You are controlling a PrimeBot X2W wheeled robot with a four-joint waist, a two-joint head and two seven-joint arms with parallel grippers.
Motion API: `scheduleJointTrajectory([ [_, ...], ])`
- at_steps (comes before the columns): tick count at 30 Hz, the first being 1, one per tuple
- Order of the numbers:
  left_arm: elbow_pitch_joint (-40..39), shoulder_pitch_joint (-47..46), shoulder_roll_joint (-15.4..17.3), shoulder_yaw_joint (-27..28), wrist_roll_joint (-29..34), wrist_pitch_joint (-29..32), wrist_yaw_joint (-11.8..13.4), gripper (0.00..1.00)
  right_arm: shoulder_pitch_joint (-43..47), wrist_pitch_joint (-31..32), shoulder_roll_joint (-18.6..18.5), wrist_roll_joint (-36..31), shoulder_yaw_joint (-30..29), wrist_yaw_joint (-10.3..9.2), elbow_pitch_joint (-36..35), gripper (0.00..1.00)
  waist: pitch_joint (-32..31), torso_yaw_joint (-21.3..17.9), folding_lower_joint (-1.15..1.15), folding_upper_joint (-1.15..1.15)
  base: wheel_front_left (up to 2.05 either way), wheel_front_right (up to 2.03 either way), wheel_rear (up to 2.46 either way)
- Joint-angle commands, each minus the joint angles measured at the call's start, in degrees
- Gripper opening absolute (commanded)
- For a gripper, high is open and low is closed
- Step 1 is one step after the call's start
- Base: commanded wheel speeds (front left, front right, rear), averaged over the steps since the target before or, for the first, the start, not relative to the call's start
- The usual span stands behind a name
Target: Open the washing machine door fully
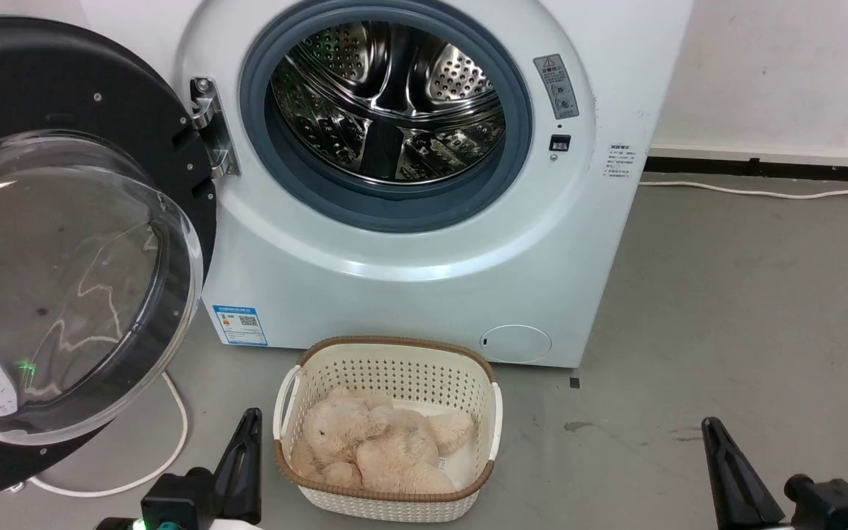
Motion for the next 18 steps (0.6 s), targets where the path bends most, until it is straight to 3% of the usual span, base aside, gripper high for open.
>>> scheduleJointTrajectory([
  [1, -0.2, -0.8, -0.3, 0.4, 0.8, 0.2, -0.3, 0.0, -1.1, 0.3, 0.0, -0.3, 0.1, 0.01, -0.4, 0.0, 0.0, 0.0, 0.0, 0.0, 0.0, 0.0, 0.0],
  [18, -0.5, -1.5, -1.9, 2.5, 3.4, 2.2, -1.6, 0.0, -2.3, 2.2, 0.1, -1.7, 0.2, 0.02, -0.8, 0.0, 0.4, -0.2, 0.0, 0.0, 0.0, 0.0, 0.0],
])
